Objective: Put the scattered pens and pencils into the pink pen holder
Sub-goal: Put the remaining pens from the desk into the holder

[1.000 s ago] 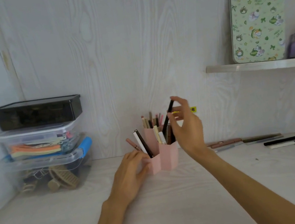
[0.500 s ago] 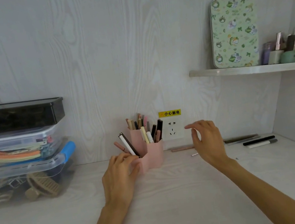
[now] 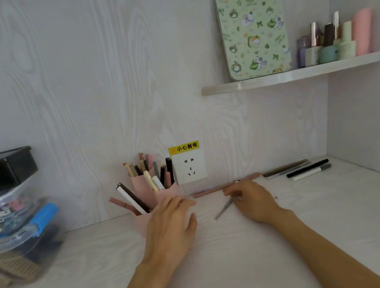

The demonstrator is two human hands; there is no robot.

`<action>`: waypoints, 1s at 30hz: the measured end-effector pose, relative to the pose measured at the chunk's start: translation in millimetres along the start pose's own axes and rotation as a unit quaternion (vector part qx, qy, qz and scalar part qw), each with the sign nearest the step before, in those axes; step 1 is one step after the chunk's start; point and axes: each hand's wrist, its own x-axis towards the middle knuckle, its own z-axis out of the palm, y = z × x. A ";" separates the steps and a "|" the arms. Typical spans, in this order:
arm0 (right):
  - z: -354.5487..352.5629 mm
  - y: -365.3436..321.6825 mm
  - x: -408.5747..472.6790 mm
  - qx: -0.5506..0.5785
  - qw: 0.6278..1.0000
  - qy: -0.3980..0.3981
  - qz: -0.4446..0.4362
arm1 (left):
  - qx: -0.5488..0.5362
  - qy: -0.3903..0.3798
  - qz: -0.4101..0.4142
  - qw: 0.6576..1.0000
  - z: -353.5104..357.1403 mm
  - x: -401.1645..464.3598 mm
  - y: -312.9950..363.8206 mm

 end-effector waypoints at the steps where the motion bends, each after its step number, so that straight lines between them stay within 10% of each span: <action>1: 0.9 -2.0 -0.7 0.005 1.000 0.001 0.001 | -0.020 -0.043 -0.030 0.998 9.5 4.9 7.2; 8: -4.9 -0.4 2.4 0.001 0.997 0.063 -0.048 | -0.088 -0.092 -0.119 0.985 42.1 9.4 21.2; 11: -19.7 21.0 12.9 -0.150 0.977 0.136 0.063 | -0.114 -0.068 -0.112 0.985 40.2 0.9 9.5; 15: -27.1 46.4 10.9 -0.239 0.946 0.015 0.217 | -0.149 -0.034 -0.113 0.982 40.5 3.6 8.0; 22: -22.7 30.1 8.4 -0.218 0.967 0.027 0.126 | -0.078 -0.217 0.067 0.971 55.6 28.5 36.8; 30: -23.2 14.6 -5.1 -0.120 0.992 -0.002 0.024 | 0.167 -0.181 0.256 0.935 30.2 38.0 29.4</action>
